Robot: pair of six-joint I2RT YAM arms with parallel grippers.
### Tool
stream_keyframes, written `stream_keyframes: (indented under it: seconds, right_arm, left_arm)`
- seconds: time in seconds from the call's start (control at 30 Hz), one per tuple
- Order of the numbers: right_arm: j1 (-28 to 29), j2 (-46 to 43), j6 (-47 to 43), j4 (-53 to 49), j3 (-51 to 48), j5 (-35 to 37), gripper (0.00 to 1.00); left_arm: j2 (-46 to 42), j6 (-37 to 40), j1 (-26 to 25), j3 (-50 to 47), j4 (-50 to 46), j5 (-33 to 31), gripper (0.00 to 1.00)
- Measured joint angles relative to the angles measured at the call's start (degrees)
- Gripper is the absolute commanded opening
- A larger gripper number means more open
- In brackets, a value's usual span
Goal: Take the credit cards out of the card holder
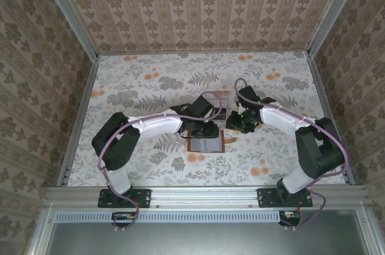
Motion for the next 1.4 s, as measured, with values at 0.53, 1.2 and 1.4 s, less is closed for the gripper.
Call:
stream_keyframes:
  seconds: [0.53, 1.2, 1.4]
  right_arm:
    - [-1.38, -1.14, -0.5, -1.07, -1.14, 0.17, 0.36]
    - [-0.85, -0.55, -0.11, 3.78, -6.49, -10.93, 0.23]
    - [-0.31, 1.88, -0.15, 4.2, -6.49, -10.86, 0.23]
  left_arm:
    - [4.92, -3.1, -0.63, 1.07, 3.89, 5.77, 0.32]
    - [6.71, -3.37, -0.63, 1.55, 4.15, 6.62, 0.29]
    - [6.71, -3.34, -0.63, 1.92, 3.13, 6.23, 0.29]
